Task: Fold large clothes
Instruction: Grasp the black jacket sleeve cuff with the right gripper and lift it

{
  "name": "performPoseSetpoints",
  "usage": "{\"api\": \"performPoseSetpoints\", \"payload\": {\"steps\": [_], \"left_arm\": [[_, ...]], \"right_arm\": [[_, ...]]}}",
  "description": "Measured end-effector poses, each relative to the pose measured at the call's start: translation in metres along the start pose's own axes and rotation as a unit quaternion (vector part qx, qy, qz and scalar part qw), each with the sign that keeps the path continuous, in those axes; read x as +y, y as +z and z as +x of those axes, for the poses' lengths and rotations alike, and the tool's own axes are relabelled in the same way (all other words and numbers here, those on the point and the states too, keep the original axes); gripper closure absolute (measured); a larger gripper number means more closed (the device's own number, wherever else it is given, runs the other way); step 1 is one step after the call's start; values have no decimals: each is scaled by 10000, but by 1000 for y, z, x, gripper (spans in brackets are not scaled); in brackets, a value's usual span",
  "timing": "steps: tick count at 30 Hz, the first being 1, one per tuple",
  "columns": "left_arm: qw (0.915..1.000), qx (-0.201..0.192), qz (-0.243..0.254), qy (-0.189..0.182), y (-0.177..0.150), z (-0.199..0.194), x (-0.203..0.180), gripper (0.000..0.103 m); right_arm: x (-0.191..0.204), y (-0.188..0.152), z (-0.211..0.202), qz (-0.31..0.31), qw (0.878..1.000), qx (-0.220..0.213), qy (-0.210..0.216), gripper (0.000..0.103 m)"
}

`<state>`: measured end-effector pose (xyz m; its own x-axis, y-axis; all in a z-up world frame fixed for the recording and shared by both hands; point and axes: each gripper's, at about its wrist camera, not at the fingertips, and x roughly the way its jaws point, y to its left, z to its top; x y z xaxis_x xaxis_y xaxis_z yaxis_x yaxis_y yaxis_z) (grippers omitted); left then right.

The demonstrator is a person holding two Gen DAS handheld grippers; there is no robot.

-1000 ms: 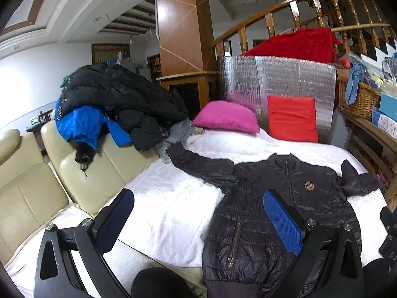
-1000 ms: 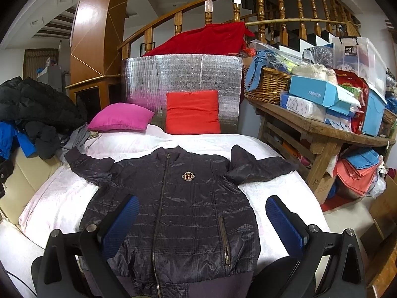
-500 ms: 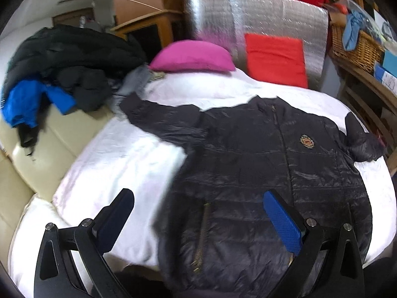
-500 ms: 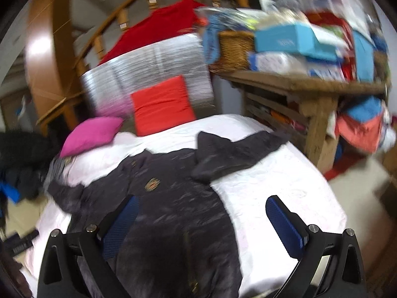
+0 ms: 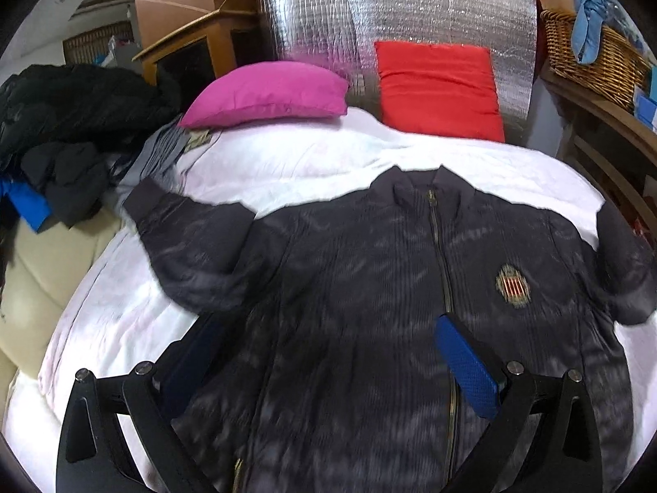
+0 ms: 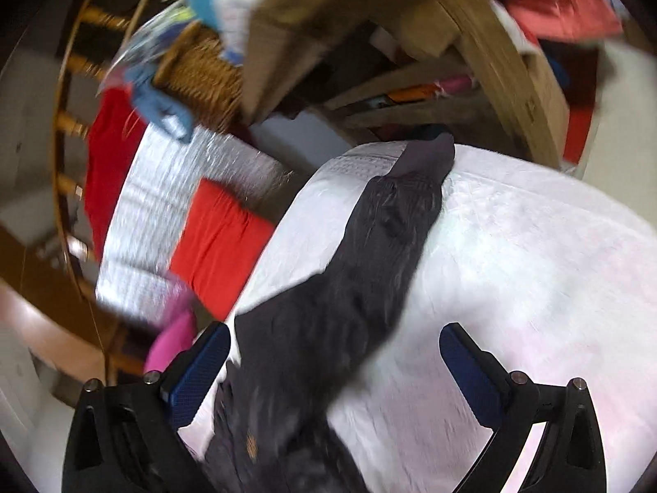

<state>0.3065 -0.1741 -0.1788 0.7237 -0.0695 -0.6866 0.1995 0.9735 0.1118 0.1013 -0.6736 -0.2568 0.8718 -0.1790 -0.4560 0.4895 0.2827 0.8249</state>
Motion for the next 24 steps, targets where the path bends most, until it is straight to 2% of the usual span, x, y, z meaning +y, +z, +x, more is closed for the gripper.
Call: {"api": "performPoseSetpoints", "payload": {"steps": [2,4,7,14,18,19,20,22,24], "left_arm": [[9998,-154,50,76,-4,12,-3,0],[9997,-155,160,113,-8,22,-6,0],[9995,-126,273,72,-12,36,-9,0],[9989,-135,421,146,-15,46,-15,0],[9986,-96,494,153,-17,49,-17,0],[9986,-91,499,152,-18,50,-17,0],[9985,-90,509,163,-18,50,-17,0],[9986,-95,496,176,-18,49,-14,0],[9989,-98,425,172,-16,48,-11,0]], "right_arm": [[-8,18,25,167,9998,38,-34,6],[-15,32,46,252,9996,24,-139,17],[-24,49,72,288,9989,17,-364,24],[-44,77,123,422,9947,16,-932,31],[-47,82,139,190,9926,-81,-1193,51],[-47,83,140,136,9922,-113,-1237,66],[-46,84,142,69,9915,-134,-1293,73],[-42,82,142,-71,9912,-195,-1307,81],[-33,78,135,-240,9908,-310,-1293,84]]}}
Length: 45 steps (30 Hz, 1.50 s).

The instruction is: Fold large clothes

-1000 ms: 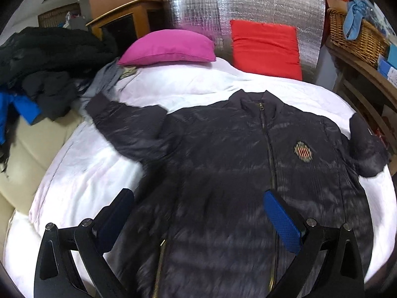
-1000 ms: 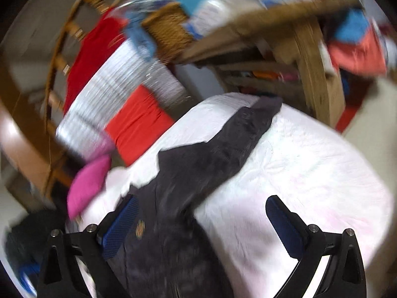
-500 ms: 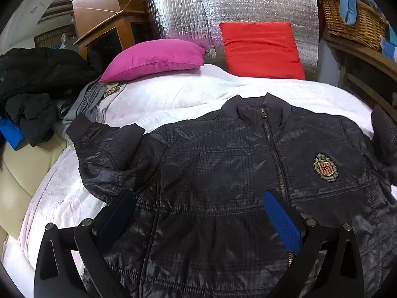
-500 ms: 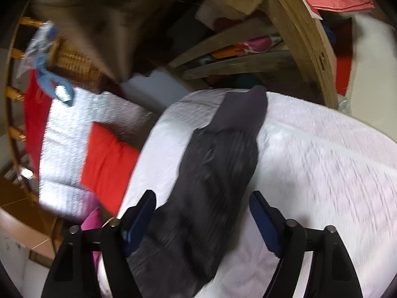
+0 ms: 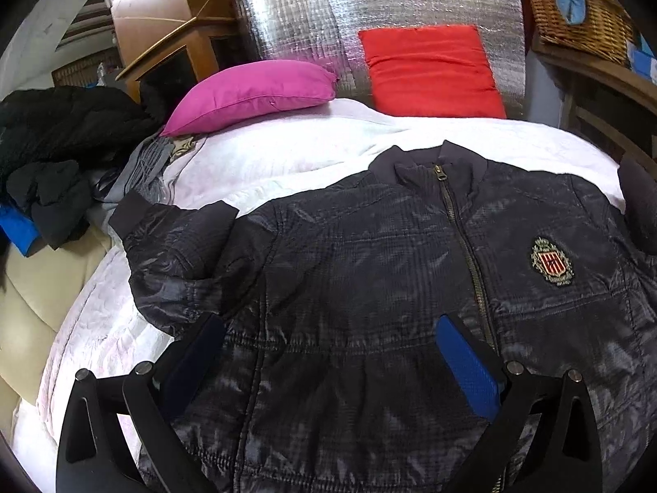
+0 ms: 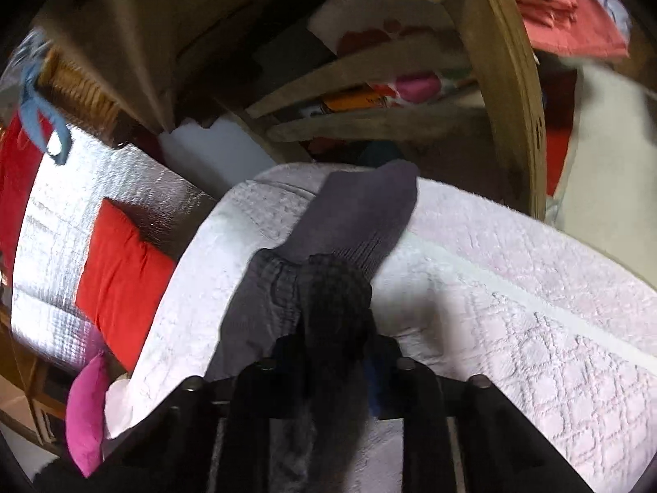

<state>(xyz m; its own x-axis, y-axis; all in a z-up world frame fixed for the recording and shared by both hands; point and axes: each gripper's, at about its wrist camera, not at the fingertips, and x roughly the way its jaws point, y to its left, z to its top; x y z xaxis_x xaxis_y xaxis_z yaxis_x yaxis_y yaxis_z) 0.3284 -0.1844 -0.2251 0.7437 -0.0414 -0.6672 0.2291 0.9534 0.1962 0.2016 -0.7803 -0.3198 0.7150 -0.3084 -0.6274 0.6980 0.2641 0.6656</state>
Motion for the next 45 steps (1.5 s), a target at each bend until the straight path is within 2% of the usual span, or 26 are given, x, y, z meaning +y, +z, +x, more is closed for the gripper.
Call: {"api": "performPoseSetpoints", "payload": {"steps": [4,7,10,14,20,24,27,29,30,32,33,36,38,39,40,42,43,45], "left_arm": [[9998,-52,-191,-10,3,-5,11,0],[9994,-40,-353,-17,6,-6,20,0],[9987,12,-512,-35,6,-6,31,0],[9978,81,-658,-15,4,-5,45,0],[9933,150,-1144,74,4,-4,83,0],[9882,131,-1509,250,1,-4,113,0],[9854,150,-1648,396,-1,-1,129,0],[9838,212,-1727,422,-4,1,136,0],[9828,262,-1776,421,-4,3,140,0],[9814,310,-1859,375,-5,5,143,0],[9810,315,-1885,339,-5,5,143,0],[9824,270,-1829,253,-3,3,137,0],[9845,250,-1730,171,-2,2,130,0],[9853,254,-1687,95,-1,2,127,0],[9862,286,-1630,-96,0,4,122,0],[9859,368,-1580,-409,0,6,114,0],[9848,471,-1561,-594,0,9,110,0],[9828,686,-1543,-748,-2,16,107,0]], "right_arm": [[39,-10,-35,-384,9979,-279,432,86],[77,-30,-67,-705,9924,-382,933,86],[115,-59,-95,-1017,9837,-343,1441,86],[154,-108,-123,-1326,9691,-56,2080,86],[206,-204,-128,-1753,9361,994,2882,86],[231,-265,-111,-2180,9146,1592,3012,86],[244,-305,-89,-2290,8913,2278,3182,84],[251,-326,-76,-2493,8769,2653,3139,84],[252,-336,-69,-2606,8700,2878,3040,79],[255,-353,-61,-2711,8568,3283,2910,46],[255,-356,-59,-2675,8520,3422,2925,22],[250,-353,-68,-2500,8406,3583,3202,20],[246,-337,-82,-2573,8428,3384,3301,20],[242,-325,-88,-2566,8487,3221,3318,20],[232,-314,-92,-2577,8584,3047,3223,20],[212,-284,-96,-2613,8897,2578,2713,20],[206,-272,-97,-2621,8998,2399,2531,20],[187,-237,-95,-2544,9247,1948,2056,20]]}}
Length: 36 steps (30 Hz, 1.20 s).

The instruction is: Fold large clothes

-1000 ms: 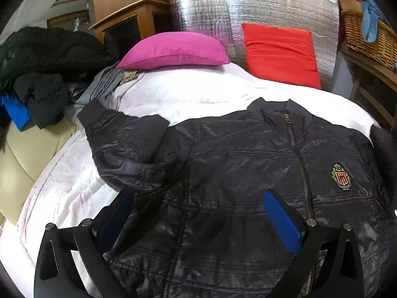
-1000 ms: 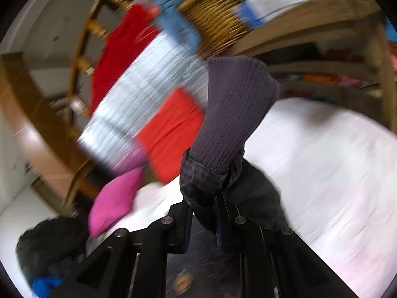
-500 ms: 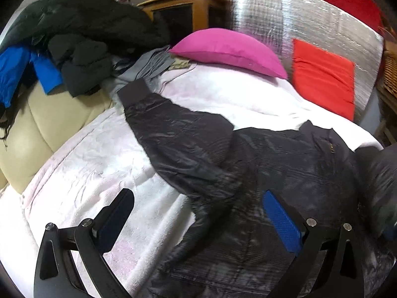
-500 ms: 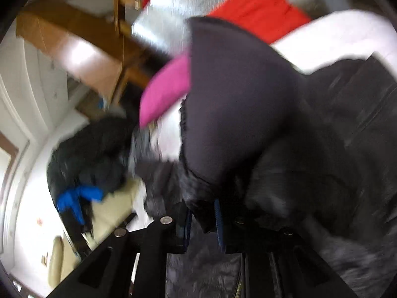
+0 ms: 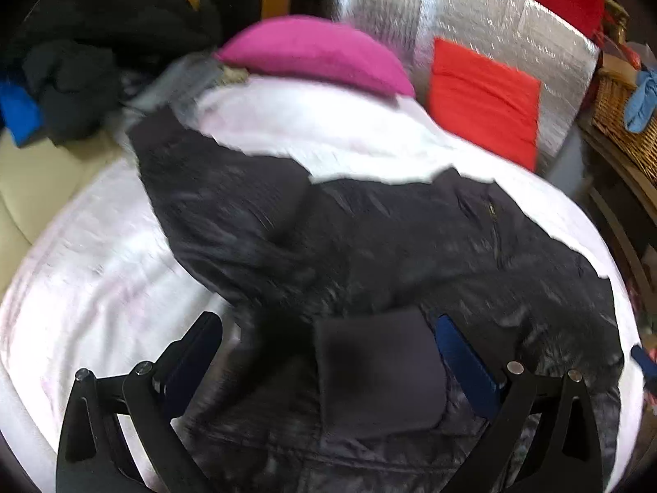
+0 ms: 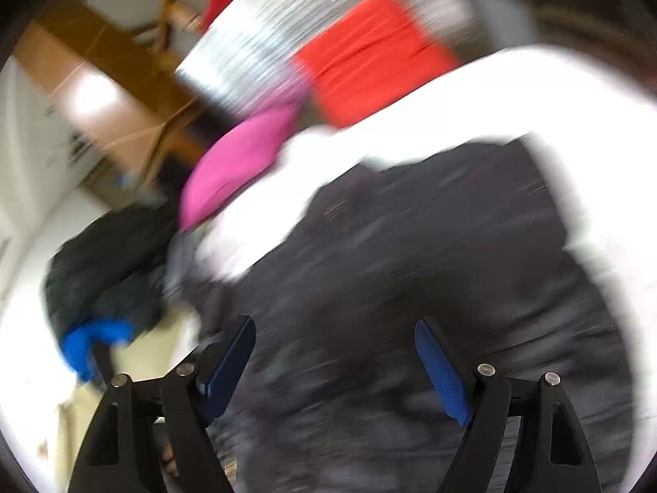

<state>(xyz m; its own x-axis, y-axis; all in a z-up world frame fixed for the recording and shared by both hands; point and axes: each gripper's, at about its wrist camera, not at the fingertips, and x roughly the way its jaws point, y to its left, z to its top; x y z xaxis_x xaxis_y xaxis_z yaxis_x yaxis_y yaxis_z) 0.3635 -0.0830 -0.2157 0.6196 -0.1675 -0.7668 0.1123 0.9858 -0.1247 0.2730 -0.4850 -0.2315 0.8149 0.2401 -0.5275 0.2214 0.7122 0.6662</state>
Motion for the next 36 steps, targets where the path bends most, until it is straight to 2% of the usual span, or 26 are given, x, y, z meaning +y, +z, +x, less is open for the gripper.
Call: {"api": "performPoseSetpoints", "payload": {"steps": [3,5,6,7,8,9,10,11,13,15,17,20,23,25,27,29,30,33,36], "left_arm": [[9982,538,-215,-149,-4,19,9,0],[9957,797,-374,-274,-7,28,14,0],[9941,907,-440,-401,-9,32,15,7],[9928,994,-439,-509,-11,35,13,20],[9911,1097,-397,-634,-12,38,9,28],[9886,1237,-338,-787,-15,43,3,43],[9875,1301,-314,-837,-19,45,-1,47],[9874,1333,-266,-812,-22,48,-5,47],[9899,1249,-85,-672,-23,48,-12,47],[9902,1211,-51,-694,-22,48,-15,46],[9892,1236,-68,-786,-22,50,-16,39],[9900,1163,22,-794,-22,51,-20,39],[9919,964,247,-791,-19,47,-27,60],[9932,810,401,-739,-18,46,-33,81],[9938,619,462,-806,-16,40,-38,86],[9942,452,509,-829,-13,36,-42,86],[9946,414,501,-810,-11,36,-43,82],[9932,657,323,-909,-10,45,-42,32],[9908,824,207,-1051,-13,54,-44,33]], "right_arm": [[-46,22,-16,283,9968,-326,-677,21],[-71,32,-22,576,9942,-402,-813,21],[-76,35,-22,703,9937,-383,-784,21],[-81,37,-17,808,9931,-363,-775,21],[-84,38,-12,835,9925,-340,-821,21],[-88,41,-5,812,9921,-302,-908,21],[-91,43,-1,789,9919,-255,-958,21],[-94,44,7,768,9920,-168,-989,21],[-100,41,19,721,9916,-18,-1077,21],[-99,37,38,708,9905,111,-1169,21],[-103,36,50,796,9906,235,-1090,21],[-102,34,54,771,9902,264,-1138,21],[-98,32,49,768,9907,236,-1094,21],[-97,30,47,775,9910,235,-1064,21],[-95,31,47,766,9910,243,-1074,21],[-94,30,46,744,9912,243,-1068,21],[-93,30,46,744,9912,244,-1064,21],[-95,31,46,784,9913,240,-1030,21],[-98,32,43,859,9914,207,-969,21]]}}
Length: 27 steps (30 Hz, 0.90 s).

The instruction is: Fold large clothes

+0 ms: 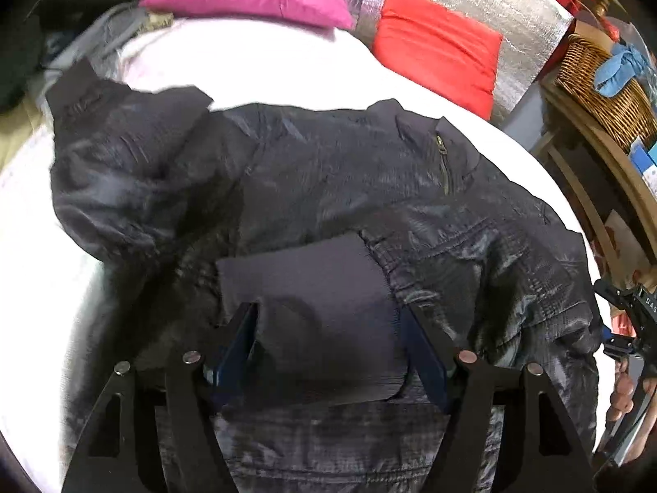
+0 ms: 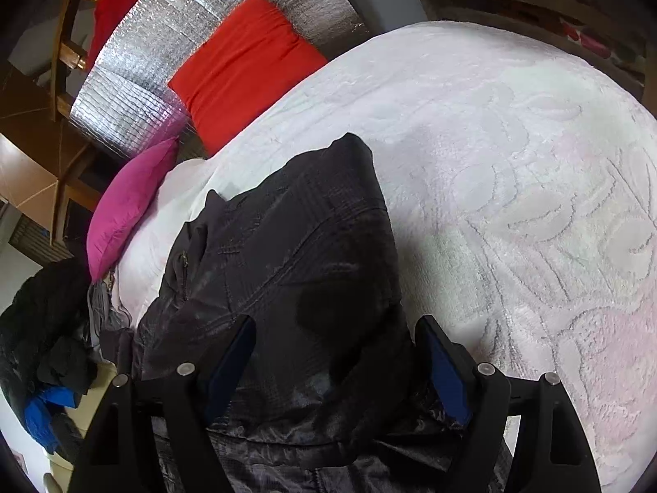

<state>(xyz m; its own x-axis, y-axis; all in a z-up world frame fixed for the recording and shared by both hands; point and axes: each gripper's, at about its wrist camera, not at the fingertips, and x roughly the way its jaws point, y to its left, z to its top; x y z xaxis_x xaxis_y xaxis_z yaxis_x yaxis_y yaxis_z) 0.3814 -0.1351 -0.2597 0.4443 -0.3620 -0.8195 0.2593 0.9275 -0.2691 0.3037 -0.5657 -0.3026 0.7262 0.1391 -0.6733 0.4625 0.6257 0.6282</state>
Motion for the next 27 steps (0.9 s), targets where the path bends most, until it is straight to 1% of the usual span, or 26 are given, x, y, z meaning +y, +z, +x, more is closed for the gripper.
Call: {"api": "performPoseSetpoints", "payload": {"steps": [1,2,4,5,7,9,11,13,15,18,20,21,23,25,27], "left_arm": [[10000,-1,10,-65,-1,1,-2,38],[9999,-60,37,-89,0,1,-4,46],[9996,-199,182,-8,-1,-2,-9,88],[9993,-279,245,47,0,-2,-12,94],[9981,-548,258,80,2,-9,-15,94],[9952,-865,362,289,7,-21,-17,94],[9871,-1355,519,673,15,-38,-19,95],[9800,-1645,518,997,23,-50,-14,95],[9766,-1758,422,1168,28,-56,-5,95],[9713,-1745,303,1587,33,-52,5,95],[9677,-1743,271,1802,32,-49,10,95],[9663,-1734,265,1884,32,-48,11,95],[9648,-1758,312,1932,27,-49,9,95],[9598,-1858,402,2064,23,-55,9,95],[9552,-1951,387,2194,25,-55,9,95]], "right_arm": [[-1,0,-1,26,10000,-6,23,21],[-3,1,-2,72,10000,-18,62,21],[-4,2,-3,123,9998,-37,117,21],[-5,2,-4,145,9998,-40,145,21],[-7,2,-3,203,9996,-26,198,21],[-9,3,-3,267,9993,-21,253,21],[-11,4,-4,312,9990,-40,312,21],[-13,4,-6,372,9985,-70,391,21],[-14,5,-7,418,9980,-97,459,21],[-13,6,-7,398,9981,-102,460,21],[-14,7,-6,410,9980,-91,466,21],[-14,7,-5,424,9980,-82,467,21],[-14,8,-4,407,9981,-77,463,21],[-14,7,-3,354,9984,-33,448,21],[-14,6,-1,274,9988,39,404,21]]}}
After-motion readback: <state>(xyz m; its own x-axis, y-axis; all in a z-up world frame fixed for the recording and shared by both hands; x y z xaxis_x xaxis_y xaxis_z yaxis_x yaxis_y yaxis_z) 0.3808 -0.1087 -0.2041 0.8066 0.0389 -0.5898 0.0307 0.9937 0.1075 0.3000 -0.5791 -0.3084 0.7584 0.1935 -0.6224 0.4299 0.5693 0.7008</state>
